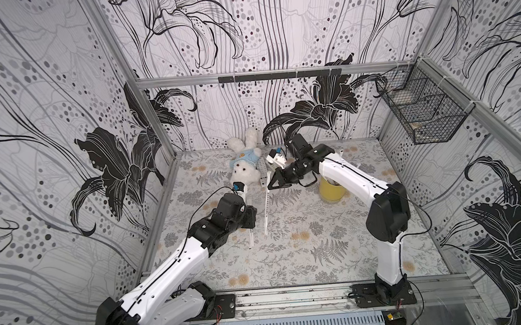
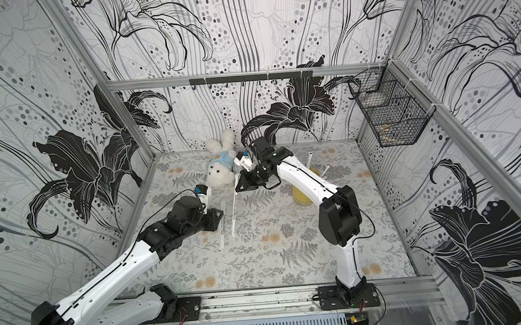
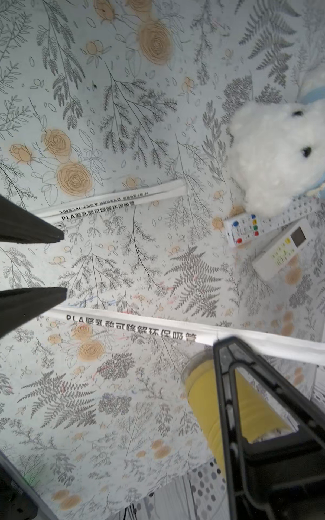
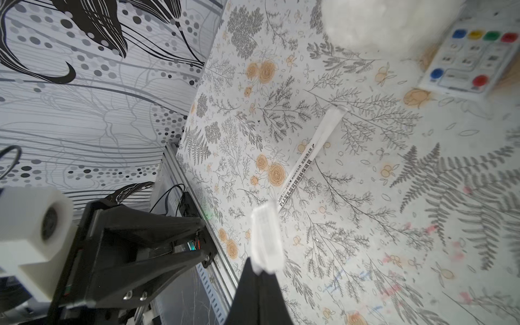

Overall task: Take the straws out of the storage container
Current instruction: Place the straw at the center of the board.

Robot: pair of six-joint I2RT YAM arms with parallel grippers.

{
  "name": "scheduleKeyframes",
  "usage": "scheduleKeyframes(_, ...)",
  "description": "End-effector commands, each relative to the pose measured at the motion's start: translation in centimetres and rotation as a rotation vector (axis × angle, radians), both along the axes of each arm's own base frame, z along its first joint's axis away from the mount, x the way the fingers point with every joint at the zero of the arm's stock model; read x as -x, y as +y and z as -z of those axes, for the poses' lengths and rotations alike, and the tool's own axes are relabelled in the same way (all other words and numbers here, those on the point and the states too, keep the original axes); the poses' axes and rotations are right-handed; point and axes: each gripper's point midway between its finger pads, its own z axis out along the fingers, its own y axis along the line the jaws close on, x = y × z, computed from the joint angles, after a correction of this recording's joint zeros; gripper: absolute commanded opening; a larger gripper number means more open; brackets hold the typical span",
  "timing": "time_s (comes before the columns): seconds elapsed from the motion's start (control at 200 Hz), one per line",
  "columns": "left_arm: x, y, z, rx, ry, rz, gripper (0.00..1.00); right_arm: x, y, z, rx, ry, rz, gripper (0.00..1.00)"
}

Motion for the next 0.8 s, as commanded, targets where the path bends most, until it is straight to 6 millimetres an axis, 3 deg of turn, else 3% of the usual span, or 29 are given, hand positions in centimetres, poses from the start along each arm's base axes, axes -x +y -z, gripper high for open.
scheduleKeyframes(0.0,-1.0,0.3,1.3,0.038,0.029,-0.026,0.31,0.2,1.8,0.8,-0.046,0.084,-0.041,0.0)
scheduleKeyframes(0.416,-2.0,1.3,4.8,0.01,0.089,-0.11,0.29,-0.4,3.7,8.1,0.019,0.256,-0.08,0.0)
scheduleKeyframes(0.606,-2.1,1.8,6.6,0.013,0.097,-0.151,0.29,-0.7,4.2,10.0,0.047,0.276,-0.085,0.0)
scheduleKeyframes(0.796,-2.0,2.2,6.7,0.019,0.075,-0.17,0.29,-0.7,4.8,11.8,0.057,0.307,-0.09,0.0)
